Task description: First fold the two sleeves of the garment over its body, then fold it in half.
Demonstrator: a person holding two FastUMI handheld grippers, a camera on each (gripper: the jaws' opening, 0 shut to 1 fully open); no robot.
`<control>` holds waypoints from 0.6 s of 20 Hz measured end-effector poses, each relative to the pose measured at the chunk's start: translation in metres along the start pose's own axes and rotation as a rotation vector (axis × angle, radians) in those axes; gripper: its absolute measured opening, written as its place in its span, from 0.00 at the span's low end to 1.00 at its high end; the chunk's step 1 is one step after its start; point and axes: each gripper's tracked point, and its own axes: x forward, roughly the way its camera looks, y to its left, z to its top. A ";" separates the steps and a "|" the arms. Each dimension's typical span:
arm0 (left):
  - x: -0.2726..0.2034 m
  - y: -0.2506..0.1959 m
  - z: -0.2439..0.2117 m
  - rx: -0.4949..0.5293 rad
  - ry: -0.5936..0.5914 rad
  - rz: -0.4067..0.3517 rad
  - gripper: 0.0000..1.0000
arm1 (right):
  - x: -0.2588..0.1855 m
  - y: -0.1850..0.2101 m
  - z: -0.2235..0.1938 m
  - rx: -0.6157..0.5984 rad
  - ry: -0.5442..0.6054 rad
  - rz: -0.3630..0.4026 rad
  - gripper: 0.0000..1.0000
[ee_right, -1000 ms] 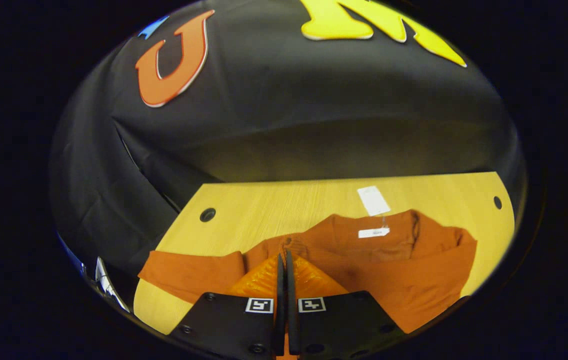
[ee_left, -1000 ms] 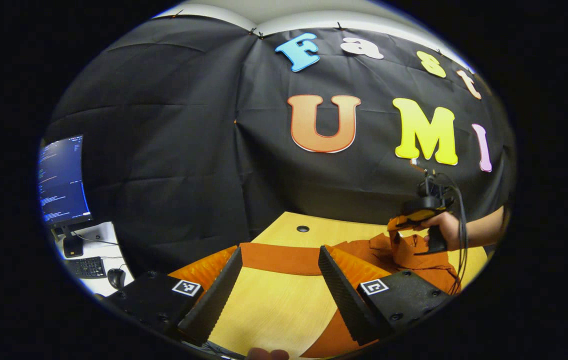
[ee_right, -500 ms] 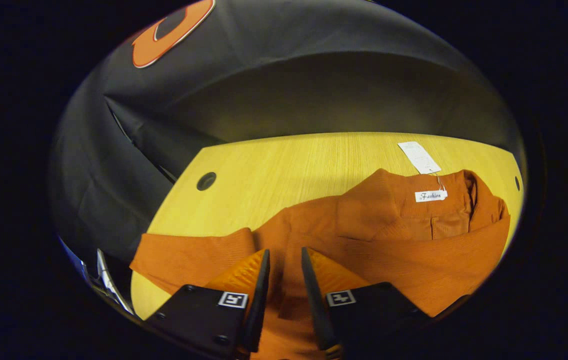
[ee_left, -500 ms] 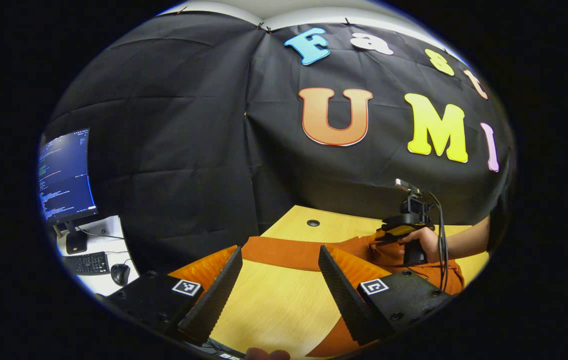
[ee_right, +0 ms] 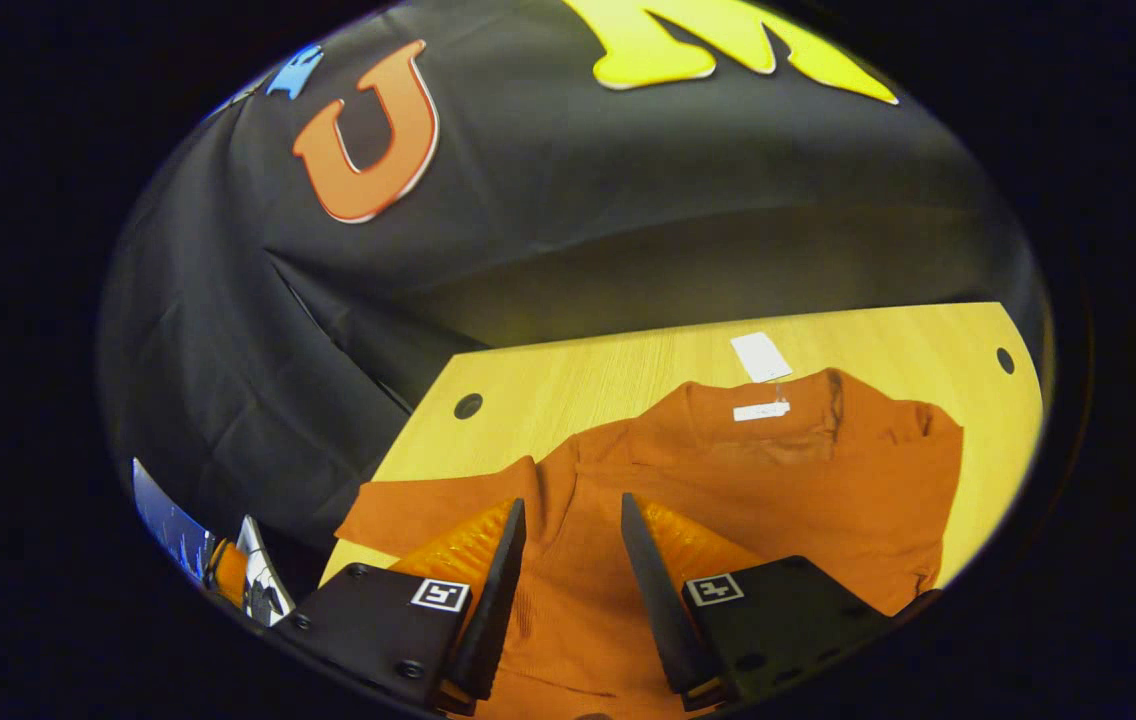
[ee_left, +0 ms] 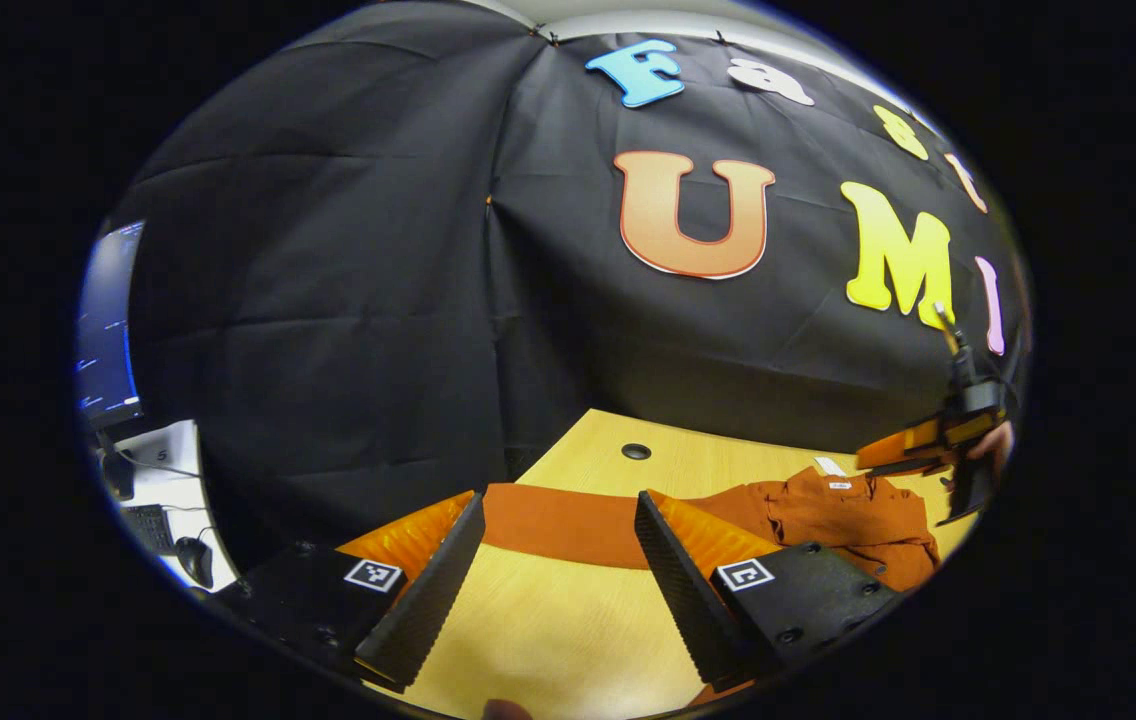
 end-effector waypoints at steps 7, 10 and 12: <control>0.127 0.040 -0.061 0.022 0.295 -0.102 0.99 | -0.149 -0.049 -0.010 -0.022 -0.105 -0.043 0.63; 0.162 0.068 -0.089 -0.001 0.391 -0.102 0.99 | -0.190 -0.072 -0.023 -0.041 -0.112 -0.109 0.63; 0.177 0.073 -0.110 -0.003 0.464 -0.104 0.99 | -0.202 -0.080 -0.031 -0.049 -0.104 -0.136 0.63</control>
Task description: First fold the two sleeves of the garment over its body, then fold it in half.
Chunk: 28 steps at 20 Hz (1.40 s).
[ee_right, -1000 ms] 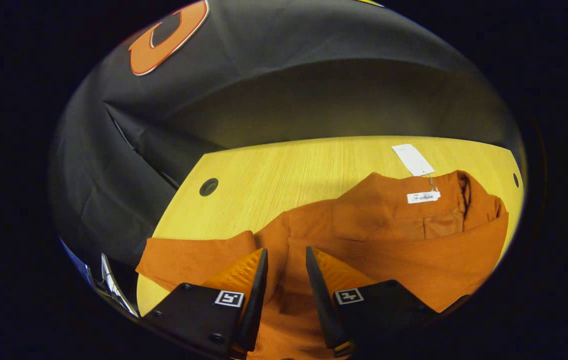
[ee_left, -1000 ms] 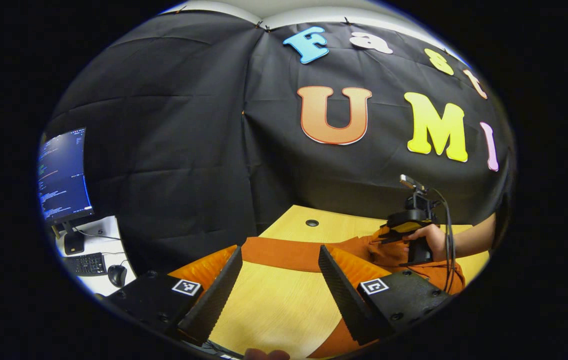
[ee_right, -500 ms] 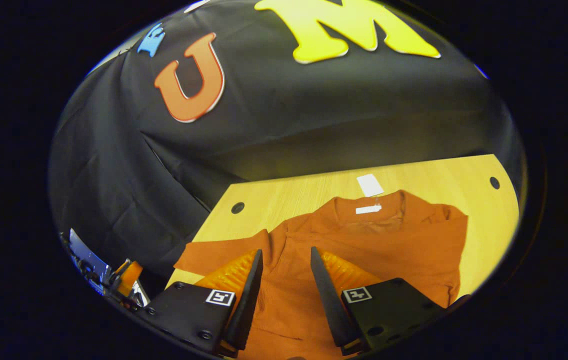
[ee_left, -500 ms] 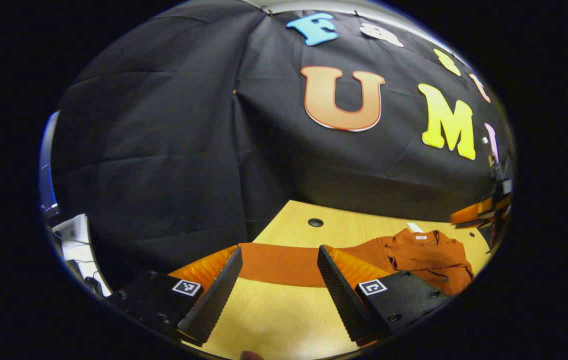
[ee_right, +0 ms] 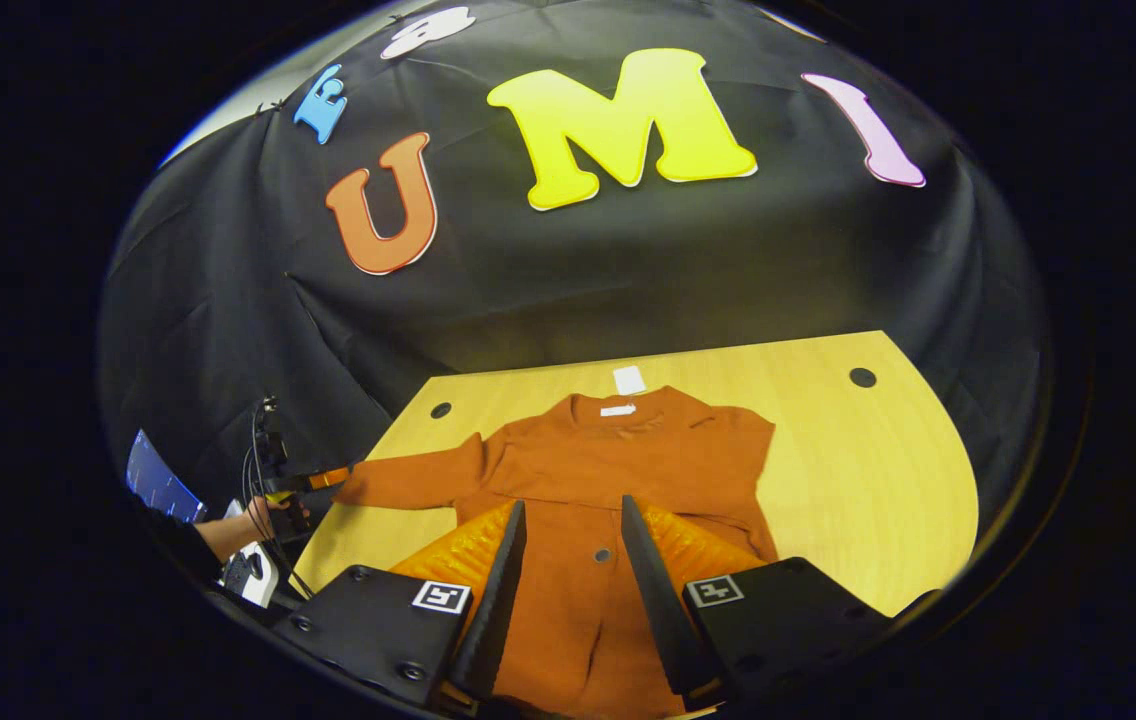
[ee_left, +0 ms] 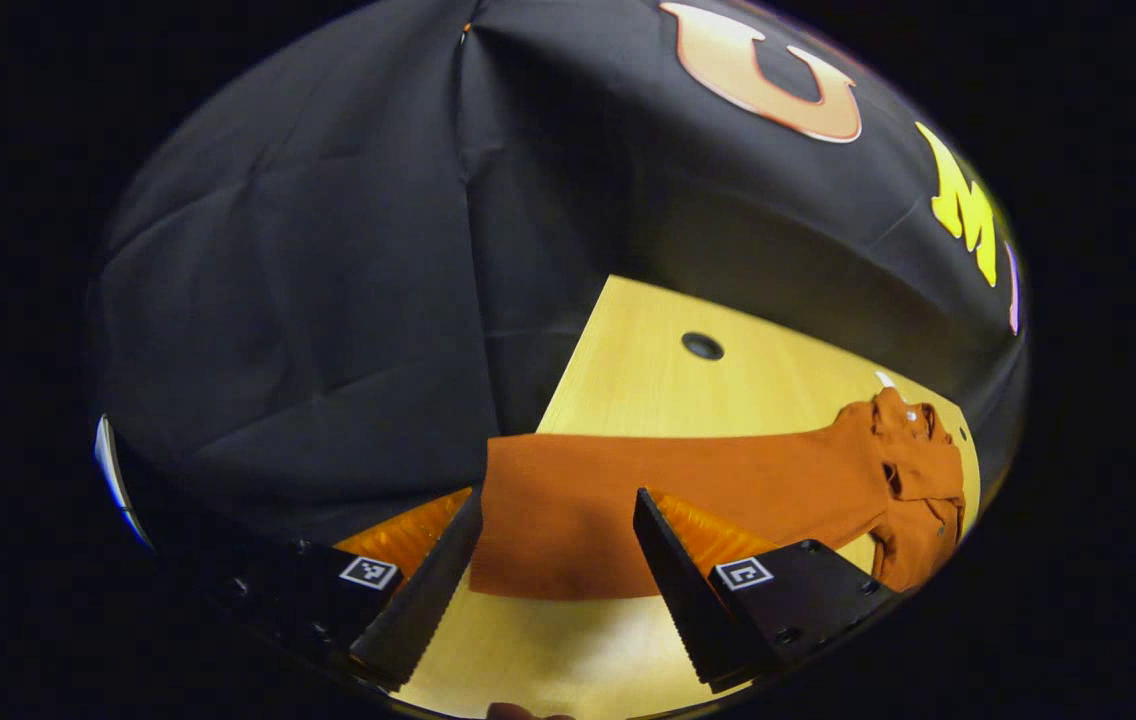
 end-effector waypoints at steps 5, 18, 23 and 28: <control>0.034 0.023 -0.020 -0.158 0.103 -0.084 0.98 | -0.007 -0.009 -0.013 0.051 0.020 -0.035 0.64; 0.043 0.039 0.006 -0.314 0.094 -0.046 0.33 | -0.001 -0.016 -0.016 0.160 0.038 -0.040 0.63; 0.020 0.016 0.033 -0.355 0.019 -0.107 0.03 | -0.009 -0.015 -0.015 0.138 0.023 -0.026 0.64; -0.038 -0.072 0.091 -0.254 -0.124 -0.206 0.03 | -0.022 -0.015 -0.009 0.132 -0.024 0.000 0.58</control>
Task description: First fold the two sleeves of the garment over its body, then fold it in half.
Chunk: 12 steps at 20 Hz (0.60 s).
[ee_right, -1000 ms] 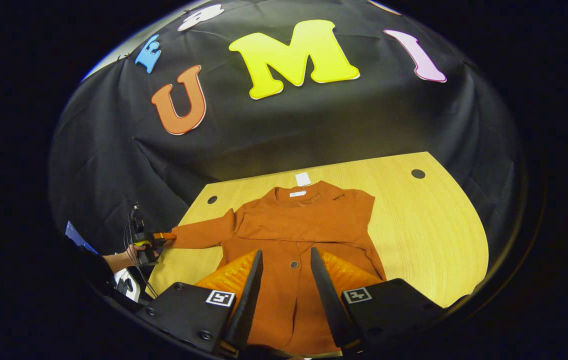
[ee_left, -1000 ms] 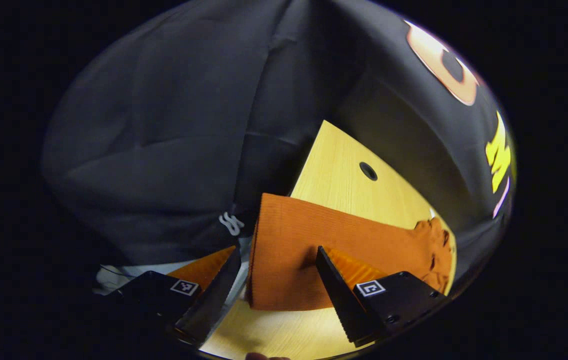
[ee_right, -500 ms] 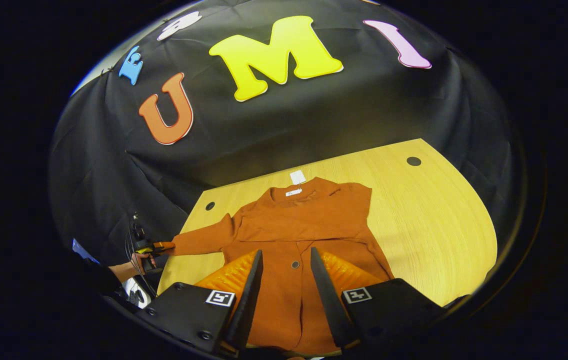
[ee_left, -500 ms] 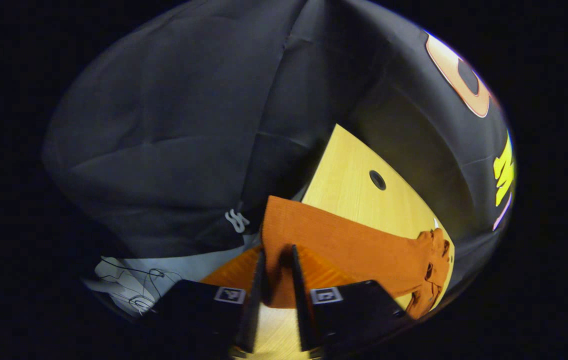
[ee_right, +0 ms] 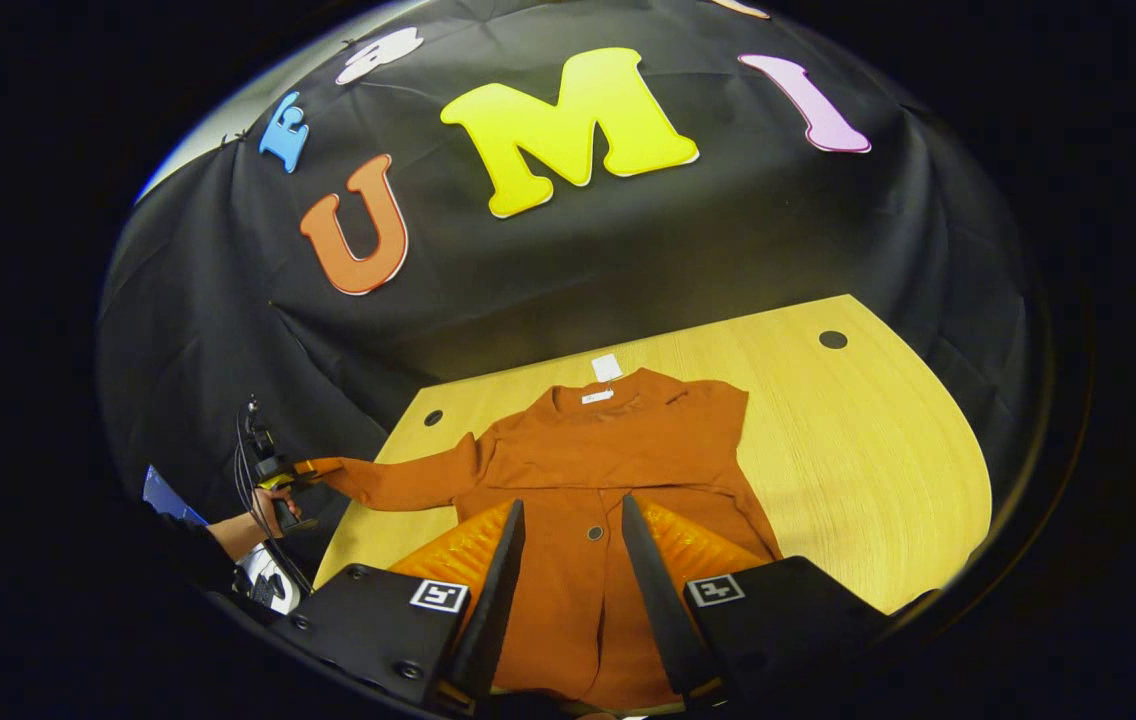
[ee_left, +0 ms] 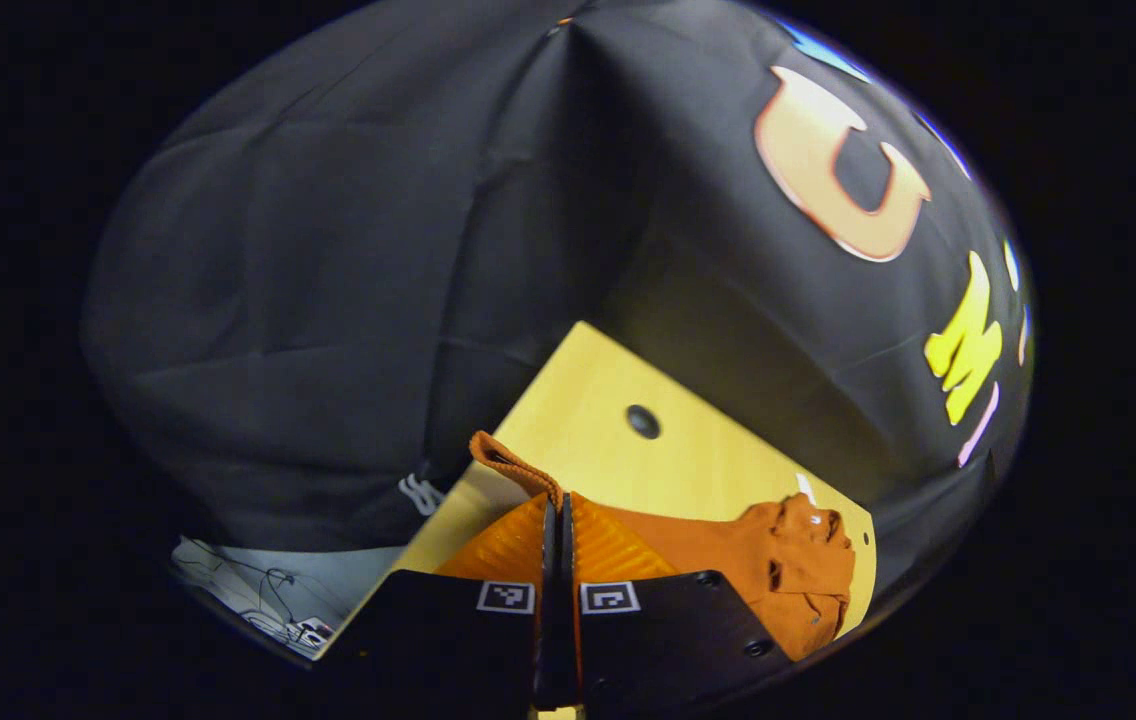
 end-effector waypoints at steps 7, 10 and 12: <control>-0.015 -0.193 -0.014 0.209 -0.019 -0.171 0.03 | -0.040 -0.037 0.015 0.026 -0.072 0.031 0.66; -0.011 -0.261 -0.024 0.245 -0.016 -0.216 0.03 | -0.068 -0.062 0.023 -0.017 -0.120 0.013 0.66; -0.008 -0.301 -0.038 0.284 0.004 -0.247 0.03 | -0.090 -0.078 0.023 -0.041 -0.146 -0.004 0.66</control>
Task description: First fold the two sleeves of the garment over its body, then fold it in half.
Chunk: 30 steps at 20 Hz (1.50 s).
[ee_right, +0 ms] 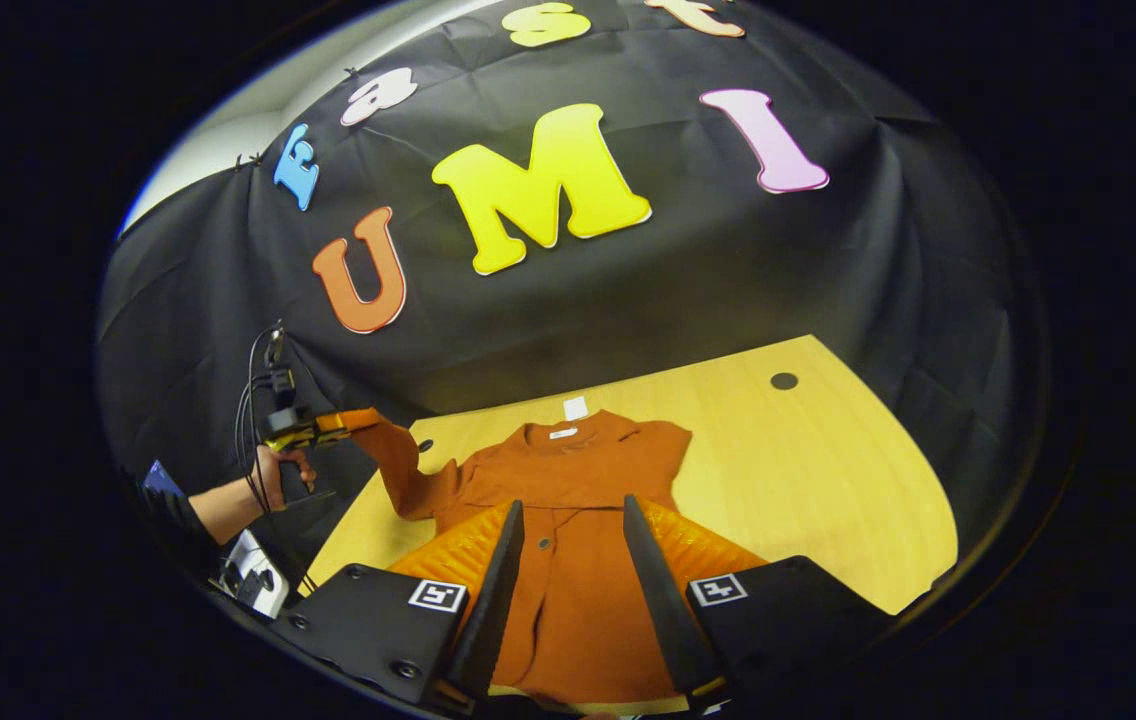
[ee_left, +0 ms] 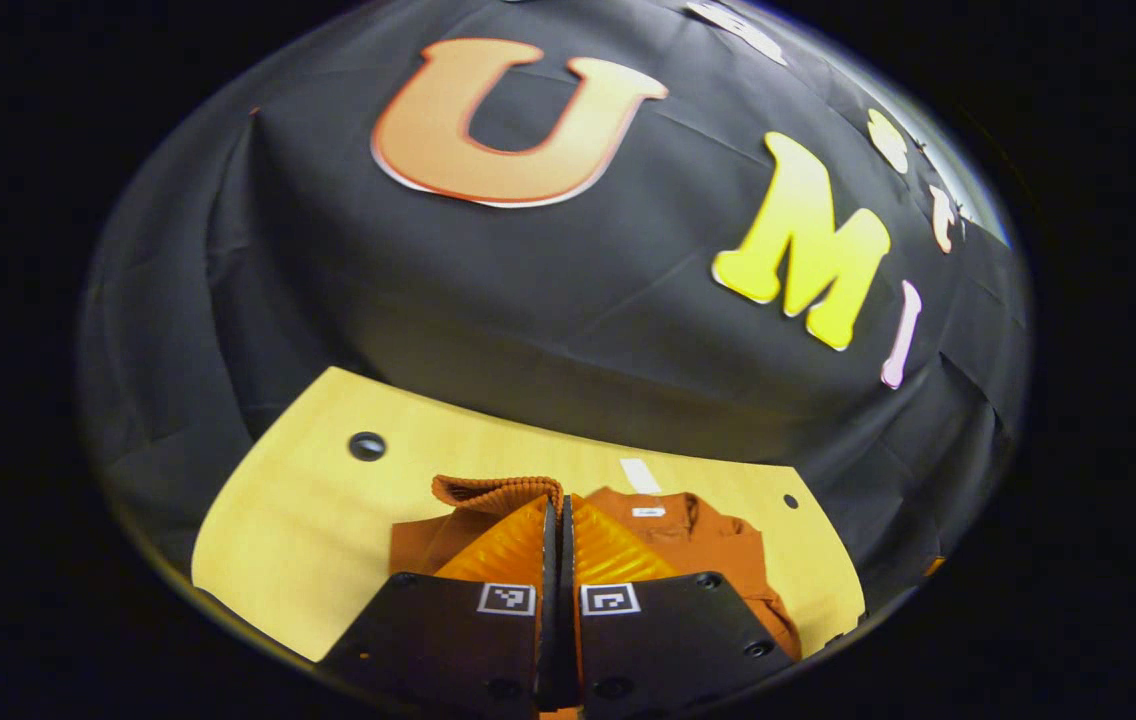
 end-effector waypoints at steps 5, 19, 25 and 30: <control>0.042 -0.100 -0.019 0.064 0.064 -0.088 0.03 | -0.047 -0.046 -0.003 0.000 -0.032 -0.067 0.66; 0.175 -0.278 -0.191 0.291 0.395 -0.143 0.00 | -0.136 -0.156 -0.016 0.096 -0.066 -0.309 0.66; 0.184 -0.315 -0.201 0.298 0.380 -0.153 0.45 | -0.139 -0.168 -0.027 0.094 -0.041 -0.321 0.66; 0.138 -0.321 -0.167 0.321 0.240 -0.121 1.00 | -0.113 -0.152 -0.022 0.040 -0.034 -0.246 0.60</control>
